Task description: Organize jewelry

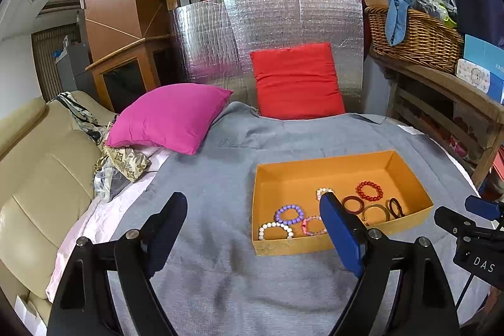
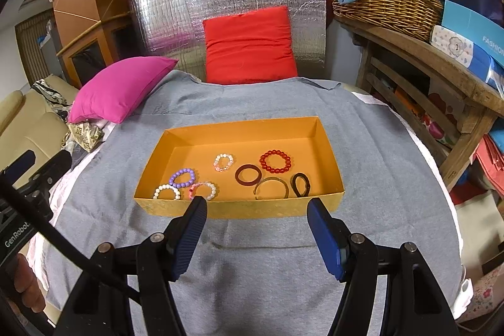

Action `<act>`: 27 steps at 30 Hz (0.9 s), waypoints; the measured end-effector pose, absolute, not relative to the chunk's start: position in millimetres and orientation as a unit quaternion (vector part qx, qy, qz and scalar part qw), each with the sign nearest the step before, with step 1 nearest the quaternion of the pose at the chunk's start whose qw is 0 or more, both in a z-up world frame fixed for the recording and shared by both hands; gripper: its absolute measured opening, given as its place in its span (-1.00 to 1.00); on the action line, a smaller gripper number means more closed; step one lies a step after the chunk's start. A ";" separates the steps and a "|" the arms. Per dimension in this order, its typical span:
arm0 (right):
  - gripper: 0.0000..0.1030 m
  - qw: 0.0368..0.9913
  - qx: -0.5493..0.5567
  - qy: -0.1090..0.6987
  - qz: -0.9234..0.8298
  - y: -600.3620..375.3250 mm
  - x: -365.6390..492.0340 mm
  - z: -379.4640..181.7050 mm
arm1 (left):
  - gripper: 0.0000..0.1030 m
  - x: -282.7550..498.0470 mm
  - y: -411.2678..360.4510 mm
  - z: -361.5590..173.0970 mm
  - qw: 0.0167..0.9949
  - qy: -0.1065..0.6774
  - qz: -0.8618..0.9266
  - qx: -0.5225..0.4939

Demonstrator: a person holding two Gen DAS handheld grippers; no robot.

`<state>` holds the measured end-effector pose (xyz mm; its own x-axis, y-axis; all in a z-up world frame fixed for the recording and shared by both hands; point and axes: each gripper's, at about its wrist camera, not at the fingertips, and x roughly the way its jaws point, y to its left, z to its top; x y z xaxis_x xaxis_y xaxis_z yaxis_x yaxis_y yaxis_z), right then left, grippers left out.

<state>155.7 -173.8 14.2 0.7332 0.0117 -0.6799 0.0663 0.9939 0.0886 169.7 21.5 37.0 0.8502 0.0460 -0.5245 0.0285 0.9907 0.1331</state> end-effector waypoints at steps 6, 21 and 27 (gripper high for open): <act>0.36 0.928 0.057 0.367 -0.015 -171.7 159.5 12.2 | 0.68 171.5 25.6 36.5 0.959 0.275 0.009 0.064; 0.36 0.926 0.059 0.374 -0.014 -168.8 170.9 0.7 | 0.68 178.1 24.6 30.6 0.958 0.278 0.007 0.070; 0.36 0.927 0.070 0.368 -0.015 -179.8 176.3 -6.9 | 0.68 176.4 17.8 25.1 0.963 0.260 -0.024 0.069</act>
<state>176.3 -179.8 -6.9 0.7283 0.0249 -0.6848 0.0789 0.9896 0.1199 176.4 17.8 25.1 0.8635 -0.0097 -0.5043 0.0817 0.9893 0.1208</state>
